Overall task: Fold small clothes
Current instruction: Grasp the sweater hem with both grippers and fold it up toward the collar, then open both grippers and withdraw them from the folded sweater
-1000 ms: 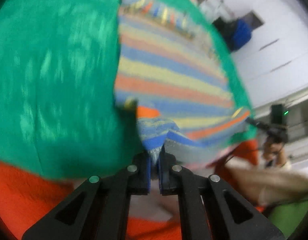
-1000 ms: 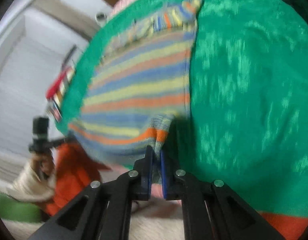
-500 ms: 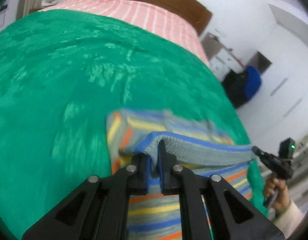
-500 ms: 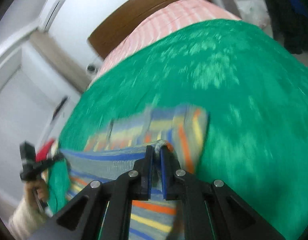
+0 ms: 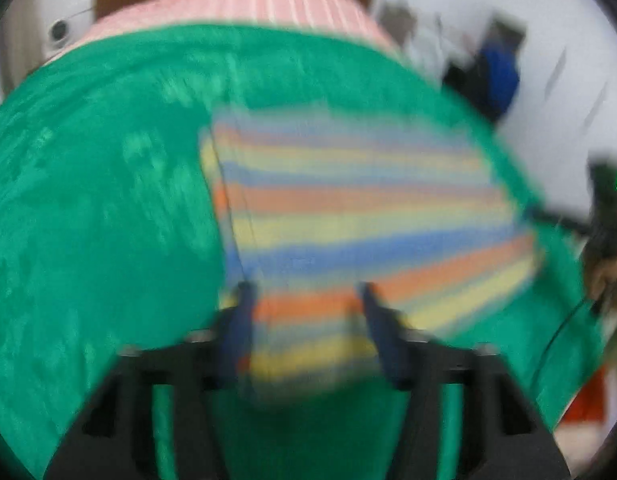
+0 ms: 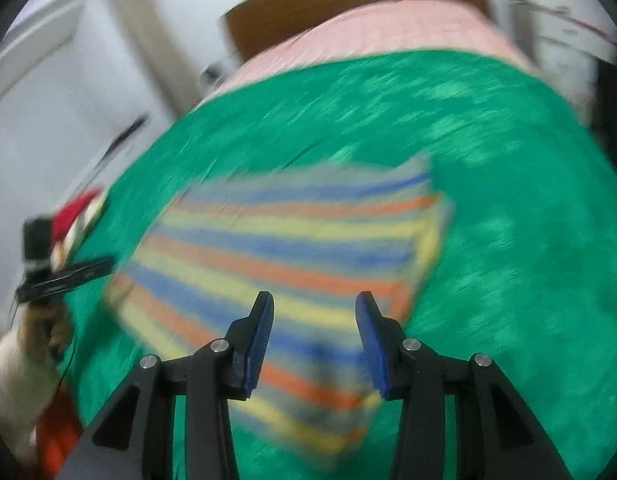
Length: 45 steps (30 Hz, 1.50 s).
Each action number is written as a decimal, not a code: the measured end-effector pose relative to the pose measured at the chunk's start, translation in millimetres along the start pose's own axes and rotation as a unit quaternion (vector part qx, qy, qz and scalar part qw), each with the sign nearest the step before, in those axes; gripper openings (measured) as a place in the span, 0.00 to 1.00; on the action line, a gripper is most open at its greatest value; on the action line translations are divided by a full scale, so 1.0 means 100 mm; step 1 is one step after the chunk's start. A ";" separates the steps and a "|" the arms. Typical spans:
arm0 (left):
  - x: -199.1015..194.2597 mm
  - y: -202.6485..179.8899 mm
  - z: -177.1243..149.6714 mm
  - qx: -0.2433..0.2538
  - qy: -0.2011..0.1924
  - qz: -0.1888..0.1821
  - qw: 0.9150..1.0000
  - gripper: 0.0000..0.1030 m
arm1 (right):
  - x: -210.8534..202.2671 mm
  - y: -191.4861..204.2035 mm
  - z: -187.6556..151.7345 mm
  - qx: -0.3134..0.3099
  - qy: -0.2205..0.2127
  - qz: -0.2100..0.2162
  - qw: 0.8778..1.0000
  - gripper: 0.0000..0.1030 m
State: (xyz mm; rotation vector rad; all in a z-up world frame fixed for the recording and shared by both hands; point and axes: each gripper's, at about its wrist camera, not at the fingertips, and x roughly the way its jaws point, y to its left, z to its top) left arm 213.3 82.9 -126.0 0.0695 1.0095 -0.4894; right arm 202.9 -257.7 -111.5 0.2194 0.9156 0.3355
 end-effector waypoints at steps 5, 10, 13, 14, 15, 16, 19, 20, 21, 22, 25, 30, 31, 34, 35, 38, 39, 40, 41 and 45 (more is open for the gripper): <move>-0.19 0.19 -0.35 -0.031 0.028 0.015 0.999 0.12 | 0.23 0.00 -0.53 -0.008 0.108 -0.048 0.993 0.35; -0.63 0.00 -0.42 -0.024 -0.043 0.054 0.997 0.74 | -0.22 0.20 -0.62 -0.008 0.056 -0.083 0.995 0.35; -0.62 -0.15 -0.40 -0.032 -0.079 0.054 0.995 0.87 | -0.29 0.37 -0.64 -0.014 0.014 -0.074 0.997 0.43; -0.56 -0.21 -0.45 -0.032 -0.076 0.058 0.995 0.87 | -0.25 0.38 -0.67 -0.005 0.008 -0.068 0.998 0.47; -0.53 -0.24 -0.51 -0.032 -0.072 0.067 0.995 0.87 | -0.18 0.38 -0.73 0.003 0.011 -0.070 0.998 0.47; -0.48 -0.30 -0.59 -0.030 -0.068 0.080 0.994 0.87 | -0.08 0.33 -0.80 0.011 0.028 -0.079 0.996 0.47; -0.46 -0.45 -0.87 -0.021 -0.076 0.079 0.994 0.88 | -0.09 0.28 -1.08 0.032 0.035 -0.105 0.993 0.46; -0.42 -0.51 -0.96 -0.018 -0.078 0.076 0.994 0.93 | -0.20 0.32 -1.17 0.035 0.023 -0.112 0.993 0.46; -0.37 -0.56 -0.99 -0.014 -0.079 0.073 0.994 0.96 | -0.29 0.37 -1.24 0.037 0.012 -0.117 0.992 0.47; -0.34 -0.61 -1.03 -0.008 -0.081 0.073 0.994 0.96 | -0.39 0.43 -1.32 0.040 -0.010 -0.121 0.992 0.51; -0.26 -0.73 -1.12 0.019 -0.108 0.108 0.988 1.00 | -0.43 0.53 -1.49 0.052 -0.056 -0.139 0.987 0.76; -0.26 -0.67 -1.21 0.012 -0.131 0.092 0.987 1.00 | -0.23 0.58 -1.62 0.031 -0.069 -0.188 0.979 0.78; -0.26 -0.67 -1.23 0.013 -0.134 0.091 0.987 1.00 | -0.25 0.54 -1.62 0.027 -0.067 -0.192 0.979 0.80; -0.25 -0.69 -1.26 0.019 -0.139 0.100 0.985 1.00 | -0.24 0.49 -1.61 0.022 -0.065 -0.198 0.978 0.83; -0.24 -0.69 -1.26 0.019 -0.140 0.100 0.985 1.00 | -0.24 0.49 -1.62 0.021 -0.068 -0.199 0.977 0.83; -0.23 -0.71 -1.26 0.019 -0.142 0.099 0.985 1.00 | -0.21 0.49 -1.62 0.015 -0.068 -0.207 0.976 0.83; -0.23 -0.71 -1.26 0.019 -0.142 0.099 0.985 1.00 | -0.20 0.49 -1.62 0.015 -0.068 -0.208 0.976 0.83; -0.23 -0.71 -1.26 0.019 -0.142 0.099 0.985 1.00 | -0.20 0.49 -1.62 0.014 -0.068 -0.208 0.976 0.83; -0.23 -0.71 -1.26 0.019 -0.142 0.099 0.985 1.00 | -0.20 0.49 -1.64 0.014 -0.069 -0.209 0.975 0.83; -0.23 -0.71 -1.26 0.019 -0.142 0.099 0.985 1.00 | -0.19 0.50 -1.63 0.011 -0.068 -0.213 0.975 0.83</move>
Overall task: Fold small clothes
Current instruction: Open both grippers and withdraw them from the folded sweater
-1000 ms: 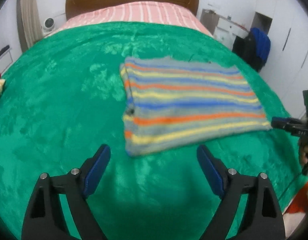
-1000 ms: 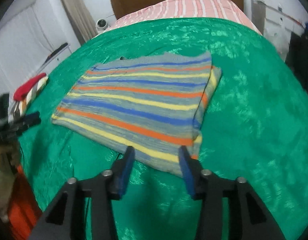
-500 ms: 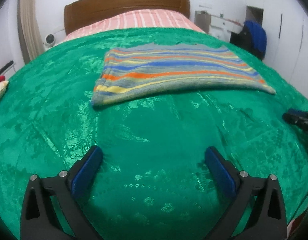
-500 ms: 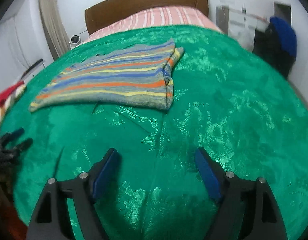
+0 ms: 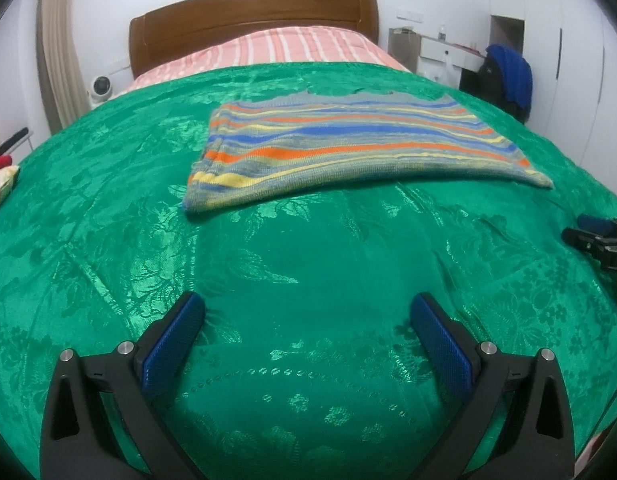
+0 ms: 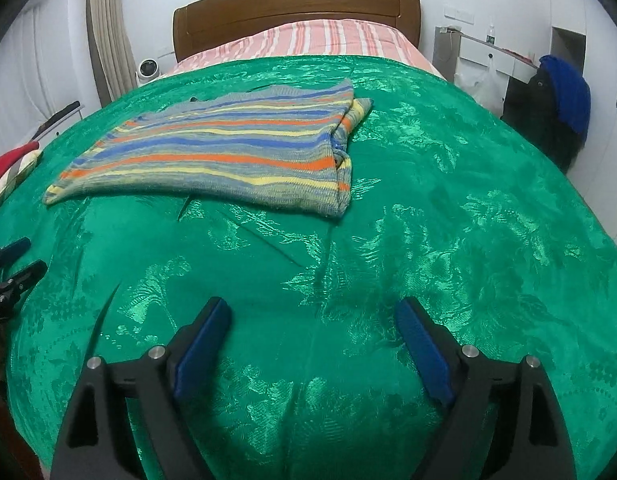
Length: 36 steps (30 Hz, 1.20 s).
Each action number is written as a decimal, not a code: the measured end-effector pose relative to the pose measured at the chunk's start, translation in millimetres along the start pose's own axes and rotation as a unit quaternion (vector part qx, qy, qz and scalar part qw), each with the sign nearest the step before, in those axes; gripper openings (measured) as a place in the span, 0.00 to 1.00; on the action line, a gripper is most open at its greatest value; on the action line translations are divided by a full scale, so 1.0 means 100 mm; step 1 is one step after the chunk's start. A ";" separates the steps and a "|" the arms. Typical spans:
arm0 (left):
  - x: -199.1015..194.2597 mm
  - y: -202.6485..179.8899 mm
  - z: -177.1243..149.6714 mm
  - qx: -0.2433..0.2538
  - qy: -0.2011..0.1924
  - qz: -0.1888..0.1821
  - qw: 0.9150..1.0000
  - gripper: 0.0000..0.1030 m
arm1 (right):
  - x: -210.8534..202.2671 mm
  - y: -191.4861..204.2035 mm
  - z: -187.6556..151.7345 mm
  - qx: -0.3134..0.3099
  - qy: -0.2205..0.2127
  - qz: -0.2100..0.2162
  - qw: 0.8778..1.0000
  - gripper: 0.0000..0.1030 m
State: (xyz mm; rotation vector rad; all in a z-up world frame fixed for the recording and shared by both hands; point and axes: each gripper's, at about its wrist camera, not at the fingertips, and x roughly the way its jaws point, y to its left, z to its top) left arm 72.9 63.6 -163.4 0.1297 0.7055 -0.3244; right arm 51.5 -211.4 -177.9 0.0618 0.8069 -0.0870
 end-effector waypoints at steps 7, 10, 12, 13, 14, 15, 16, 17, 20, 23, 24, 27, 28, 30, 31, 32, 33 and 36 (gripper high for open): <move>0.00 0.00 0.00 0.000 0.000 0.000 1.000 1.00 | -0.01 0.01 -0.01 -0.002 0.000 -0.002 1.000 0.84; 0.00 0.00 0.00 0.000 0.000 0.000 1.000 1.00 | 0.00 0.02 -0.01 -0.003 0.000 -0.004 1.000 0.84; 0.00 0.00 0.00 0.000 -0.001 0.000 1.000 1.00 | 0.00 0.03 -0.01 -0.004 0.000 -0.006 1.000 0.84; 0.00 0.00 0.00 0.001 -0.001 0.000 1.000 1.00 | 0.00 0.03 -0.01 -0.005 0.000 -0.007 1.000 0.84; 0.00 0.00 0.00 0.001 -0.001 0.000 1.000 1.00 | 0.00 0.03 -0.02 -0.006 0.000 -0.008 1.000 0.84; 0.00 0.00 0.00 0.001 -0.001 0.000 1.000 1.00 | 0.01 0.03 -0.02 -0.007 0.000 -0.008 1.000 0.84; 0.00 0.00 0.00 0.001 -0.001 0.000 1.000 1.00 | 0.01 0.03 -0.02 -0.007 0.000 -0.009 1.000 0.84; 0.00 0.00 0.00 0.001 -0.001 0.000 1.000 1.00 | 0.01 0.03 -0.02 -0.007 0.001 -0.009 1.000 0.84; 0.00 0.01 0.00 0.001 -0.001 0.000 1.000 1.00 | 0.01 0.03 -0.02 -0.008 0.001 -0.009 1.000 0.84; 0.00 0.01 0.00 0.001 -0.001 0.000 1.000 1.00 | 0.01 0.03 -0.02 -0.008 0.001 -0.010 1.000 0.84; 0.00 0.01 0.00 0.001 -0.001 0.000 1.000 1.00 | 0.01 0.03 -0.02 -0.008 0.001 -0.010 1.000 0.84; 0.01 0.01 0.00 0.001 -0.002 0.000 1.000 1.00 | 0.01 0.03 -0.02 -0.008 0.001 -0.010 1.000 0.84; 0.00 0.01 0.00 0.001 -0.002 -0.001 1.000 1.00 | 0.00 0.03 -0.02 -0.008 0.001 -0.010 1.000 0.84; 0.00 0.00 0.01 0.002 0.003 0.001 1.000 1.00 | 0.00 0.03 -0.02 -0.008 0.001 -0.010 1.000 0.84; -0.02 -0.01 0.01 0.005 0.010 0.004 1.000 1.00 | 0.00 0.03 -0.02 -0.007 0.002 -0.009 1.000 0.84; -0.03 -0.03 0.04 0.009 0.020 0.008 1.000 0.99 | -0.01 0.02 -0.01 -0.005 0.005 -0.004 1.000 0.84; -0.06 -0.07 0.09 0.016 0.032 0.011 0.999 0.98 | -0.04 0.00 0.01 -0.003 0.010 0.004 1.000 0.84; -0.22 -0.30 0.30 0.044 0.022 -0.031 0.998 0.98 | -0.28 -0.19 0.03 0.026 -0.001 0.052 0.998 0.84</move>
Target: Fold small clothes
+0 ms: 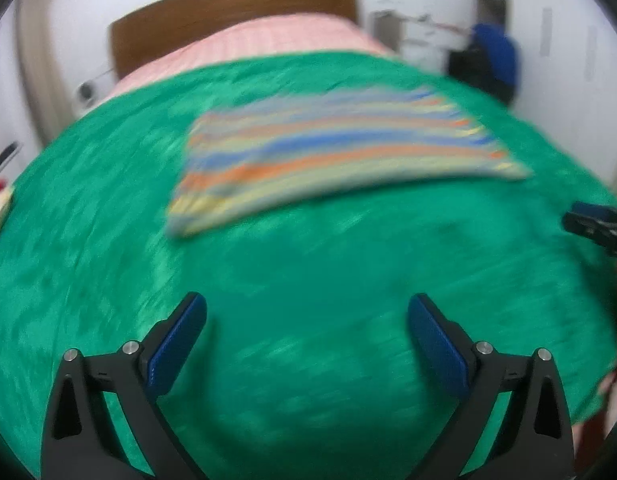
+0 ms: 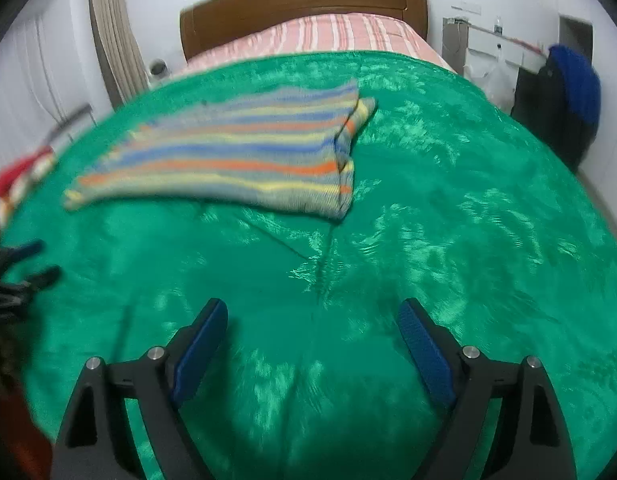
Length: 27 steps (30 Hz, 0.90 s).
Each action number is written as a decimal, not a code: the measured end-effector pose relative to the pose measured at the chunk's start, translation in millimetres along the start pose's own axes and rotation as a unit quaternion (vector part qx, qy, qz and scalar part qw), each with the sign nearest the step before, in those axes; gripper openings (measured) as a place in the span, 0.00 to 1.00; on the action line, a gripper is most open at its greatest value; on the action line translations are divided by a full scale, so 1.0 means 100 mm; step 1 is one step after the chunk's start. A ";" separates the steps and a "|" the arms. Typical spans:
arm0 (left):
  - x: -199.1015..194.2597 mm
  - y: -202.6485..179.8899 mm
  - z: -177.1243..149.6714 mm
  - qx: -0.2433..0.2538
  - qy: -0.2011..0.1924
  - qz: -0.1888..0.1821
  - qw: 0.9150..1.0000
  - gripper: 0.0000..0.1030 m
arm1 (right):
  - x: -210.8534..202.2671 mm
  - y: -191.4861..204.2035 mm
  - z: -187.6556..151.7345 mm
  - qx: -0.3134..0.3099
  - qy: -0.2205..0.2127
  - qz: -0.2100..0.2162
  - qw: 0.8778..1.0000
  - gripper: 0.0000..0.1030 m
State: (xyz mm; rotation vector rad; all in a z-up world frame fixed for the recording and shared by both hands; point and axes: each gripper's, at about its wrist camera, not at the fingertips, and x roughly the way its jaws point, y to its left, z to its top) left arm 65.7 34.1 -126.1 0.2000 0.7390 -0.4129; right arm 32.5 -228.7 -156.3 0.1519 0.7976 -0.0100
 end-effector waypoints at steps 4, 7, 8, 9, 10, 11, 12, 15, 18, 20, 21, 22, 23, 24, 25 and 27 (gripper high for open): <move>0.08 -0.60 0.44 0.072 -0.013 -0.071 0.995 0.98 | -0.35 -0.39 0.06 0.053 -0.055 0.009 0.997 0.84; 0.45 -1.17 0.74 0.135 0.006 -0.119 0.984 0.91 | -0.42 -0.71 0.12 0.110 -0.068 0.021 0.991 0.84; 0.61 -1.34 0.80 0.157 0.016 -0.129 0.979 0.85 | -0.40 -0.81 0.15 0.123 -0.063 0.030 0.990 0.84; 0.79 -1.52 0.86 0.177 0.028 -0.132 0.975 0.80 | -0.36 -0.89 0.21 0.129 -0.056 0.039 0.989 0.84; 0.99 -1.67 0.90 0.191 0.043 -0.133 0.972 0.78 | -0.33 -0.94 0.27 0.130 -0.049 0.049 0.989 0.83; 1.15 -1.78 0.92 0.199 0.055 -0.137 0.969 0.77 | -0.28 -1.00 0.38 0.128 -0.040 0.069 0.989 0.81; 1.31 -1.88 0.94 0.206 0.058 -0.135 0.968 0.77 | -0.23 -1.04 0.47 0.126 -0.035 0.085 0.988 0.80; 1.45 -1.98 1.06 0.205 0.043 -0.143 0.967 0.50 | 0.07 -1.19 0.80 0.136 0.000 0.145 0.980 0.71; 1.50 -2.06 1.07 0.224 0.032 -0.135 0.964 0.12 | 0.66 -1.35 1.17 0.166 0.053 0.195 0.965 0.68; 1.49 -2.03 1.07 0.223 0.021 -0.140 0.965 0.10 | 1.10 -1.35 1.38 0.176 0.093 0.214 0.956 0.63; 1.47 -2.00 1.09 0.213 0.015 -0.148 0.966 0.10 | 1.26 -1.32 1.47 0.177 0.104 0.217 0.954 0.63; 1.46 -1.95 1.11 0.203 0.012 -0.158 0.966 0.10 | 1.49 -1.26 1.58 0.176 0.117 0.230 0.950 0.63; 1.45 -1.91 1.13 0.192 0.010 -0.168 0.967 0.09 | 1.62 -1.21 1.65 0.174 0.125 0.239 0.947 0.62; 1.44 -1.83 1.18 0.173 0.006 -0.182 0.968 0.09 | 1.73 -1.15 1.71 0.171 0.125 0.240 0.947 0.60; 1.42 -1.73 1.21 0.152 0.002 -0.195 0.969 0.09 | 1.80 -1.09 1.77 0.168 0.119 0.238 0.949 0.45; 1.34 -1.49 1.29 0.103 -0.007 -0.213 0.972 0.09 | 1.91 -0.99 1.87 0.171 0.114 0.219 0.954 0.08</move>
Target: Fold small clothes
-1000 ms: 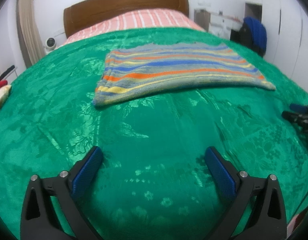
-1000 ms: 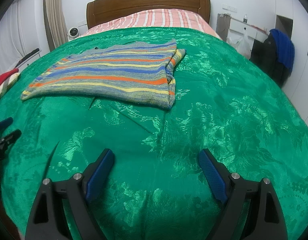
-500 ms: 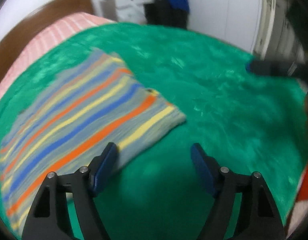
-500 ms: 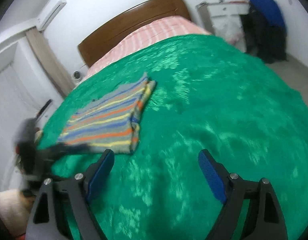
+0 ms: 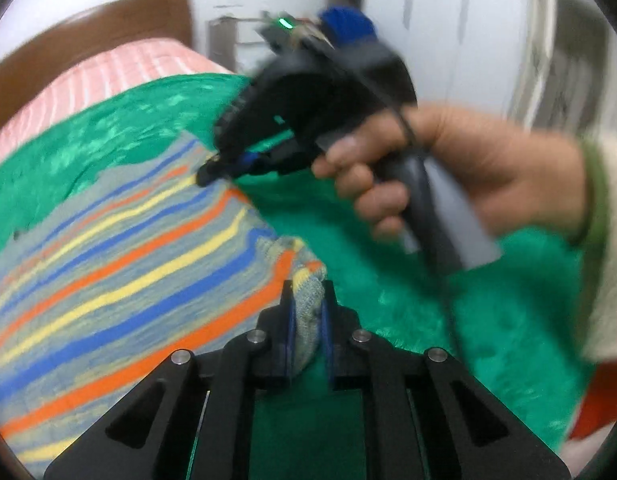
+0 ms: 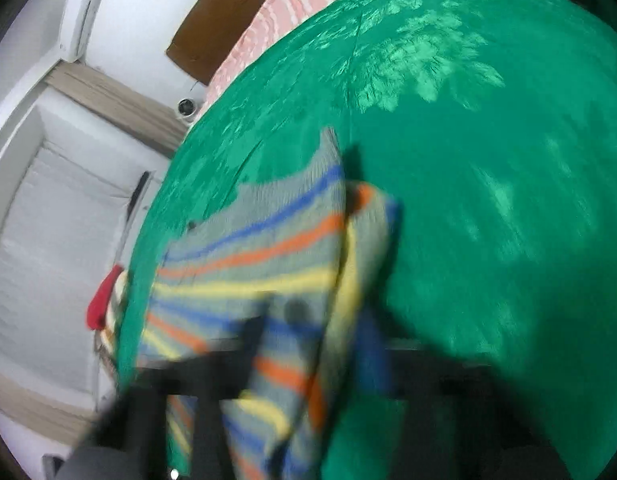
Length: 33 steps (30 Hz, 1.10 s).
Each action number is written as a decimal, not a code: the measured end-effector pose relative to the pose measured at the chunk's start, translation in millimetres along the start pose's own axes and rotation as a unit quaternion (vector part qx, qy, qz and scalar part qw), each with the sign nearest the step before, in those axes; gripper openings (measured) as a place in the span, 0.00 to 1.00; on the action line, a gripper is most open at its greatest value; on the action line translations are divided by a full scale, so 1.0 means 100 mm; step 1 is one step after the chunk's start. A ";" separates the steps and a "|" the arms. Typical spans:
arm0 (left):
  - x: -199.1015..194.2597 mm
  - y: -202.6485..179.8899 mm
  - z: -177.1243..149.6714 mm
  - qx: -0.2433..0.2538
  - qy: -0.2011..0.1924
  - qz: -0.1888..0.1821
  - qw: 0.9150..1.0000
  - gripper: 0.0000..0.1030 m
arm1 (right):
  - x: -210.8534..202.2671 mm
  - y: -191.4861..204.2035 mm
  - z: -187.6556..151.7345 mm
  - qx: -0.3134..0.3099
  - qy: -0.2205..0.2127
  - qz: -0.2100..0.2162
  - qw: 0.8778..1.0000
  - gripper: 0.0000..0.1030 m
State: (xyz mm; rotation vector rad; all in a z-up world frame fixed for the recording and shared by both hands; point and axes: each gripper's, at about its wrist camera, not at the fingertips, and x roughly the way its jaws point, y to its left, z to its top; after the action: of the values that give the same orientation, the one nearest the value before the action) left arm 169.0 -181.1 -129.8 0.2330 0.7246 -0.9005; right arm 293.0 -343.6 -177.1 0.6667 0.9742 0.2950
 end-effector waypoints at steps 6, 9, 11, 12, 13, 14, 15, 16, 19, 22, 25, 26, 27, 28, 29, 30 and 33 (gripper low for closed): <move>-0.82 0.77 -0.09 -0.122 -0.067 -0.002 0.990 0.09 | -0.06 0.92 0.11 -0.078 -0.023 0.019 0.997 0.08; -1.26 1.20 -0.30 -0.186 -0.091 0.016 0.978 0.09 | 0.18 1.54 0.15 -0.113 -0.010 0.038 0.993 0.08; -1.46 1.45 -0.46 -0.224 -0.100 0.031 0.969 0.09 | 0.43 1.94 0.12 -0.136 0.003 0.047 0.990 0.08; -1.53 1.60 -0.57 -0.244 -0.102 0.043 0.963 0.09 | 0.61 2.14 0.09 -0.145 0.013 0.049 0.988 0.08; -1.57 1.70 -0.64 -0.258 -0.102 0.051 0.959 0.09 | 0.78 2.28 0.06 -0.150 0.023 0.050 0.987 0.08; -1.62 1.85 -0.75 -0.279 -0.102 0.060 0.953 0.09 | 0.93 2.39 0.03 -0.154 0.034 0.049 0.986 0.08; -1.64 1.92 -0.81 -0.290 -0.101 0.066 0.950 0.09 | 1.07 2.51 0.01 -0.158 0.043 0.046 0.985 0.08; -1.67 2.02 -0.88 -0.300 -0.099 0.076 0.946 0.09 | 1.25 2.62 -0.03 -0.165 0.051 0.041 0.984 0.08; -1.69 2.27 -1.04 -0.323 -0.089 0.107 0.936 0.09 | 1.70 2.87 -0.14 -0.177 0.067 0.022 0.982 0.08; -1.77 2.40 -1.18 -0.332 -0.082 0.133 0.930 0.10 | 2.01 2.93 -0.26 -0.160 0.072 0.024 0.984 0.09; -1.76 2.43 -1.24 -0.339 -0.046 0.155 0.927 0.47 | 2.09 2.92 -0.31 -0.150 0.067 0.045 0.985 0.21; -1.81 2.42 -1.29 -0.345 -0.045 0.158 0.924 0.67 | 2.06 2.88 -0.33 -0.138 0.067 0.059 0.986 0.32; -1.89 2.41 -1.34 -0.350 -0.058 0.159 0.921 0.72 | 1.98 2.86 -0.34 -0.131 0.061 0.072 0.987 0.34; -1.95 2.39 -1.36 -0.350 -0.072 0.155 0.921 0.72 | 1.89 2.85 -0.33 -0.133 0.054 0.079 0.987 0.34; -2.02 2.37 -1.38 -0.348 -0.083 0.150 0.921 0.72 | 1.75 2.84 -0.34 -0.140 0.042 0.087 0.986 0.34; -2.07 2.36 -1.38 -0.347 -0.093 0.144 0.922 0.72 | 1.59 2.83 -0.34 -0.150 0.031 0.090 0.984 0.34; -2.07 2.36 -1.29 -0.336 -0.097 0.135 0.927 0.69 | 1.09 2.77 -0.46 -0.220 0.011 0.050 0.974 0.34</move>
State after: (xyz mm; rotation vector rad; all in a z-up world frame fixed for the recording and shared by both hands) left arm 208.0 155.8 -113.7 -0.3575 0.7532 -0.3675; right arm 330.1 -58.1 -89.9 0.3063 0.8590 0.5888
